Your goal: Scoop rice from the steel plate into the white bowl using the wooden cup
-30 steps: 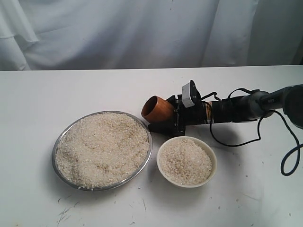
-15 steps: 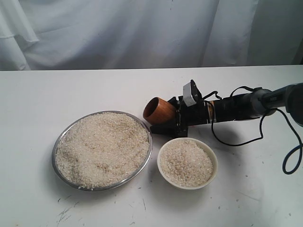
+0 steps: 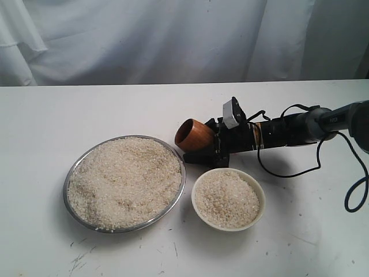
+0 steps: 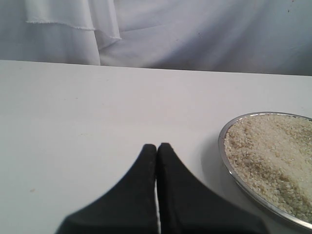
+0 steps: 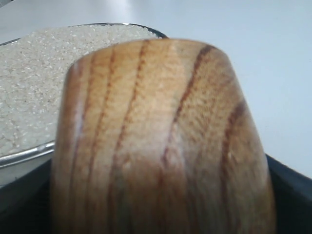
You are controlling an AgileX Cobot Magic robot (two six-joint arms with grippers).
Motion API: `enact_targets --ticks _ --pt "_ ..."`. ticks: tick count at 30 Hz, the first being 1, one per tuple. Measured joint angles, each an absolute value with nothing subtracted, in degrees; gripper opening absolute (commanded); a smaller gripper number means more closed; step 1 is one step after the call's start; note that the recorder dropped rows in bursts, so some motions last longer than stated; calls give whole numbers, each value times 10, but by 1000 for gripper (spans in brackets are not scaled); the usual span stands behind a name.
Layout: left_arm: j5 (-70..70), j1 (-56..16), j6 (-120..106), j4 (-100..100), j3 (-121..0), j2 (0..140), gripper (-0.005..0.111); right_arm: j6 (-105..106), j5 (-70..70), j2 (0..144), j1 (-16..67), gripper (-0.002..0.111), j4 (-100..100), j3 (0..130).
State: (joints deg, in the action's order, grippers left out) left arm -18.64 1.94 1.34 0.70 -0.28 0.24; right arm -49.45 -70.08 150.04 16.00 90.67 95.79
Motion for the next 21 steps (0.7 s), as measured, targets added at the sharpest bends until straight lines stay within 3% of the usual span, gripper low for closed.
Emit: enact_targets --ticks 21 --pt "-186 19 13 7 -3 2 0 -471 -695 1502 159 0 871 958"
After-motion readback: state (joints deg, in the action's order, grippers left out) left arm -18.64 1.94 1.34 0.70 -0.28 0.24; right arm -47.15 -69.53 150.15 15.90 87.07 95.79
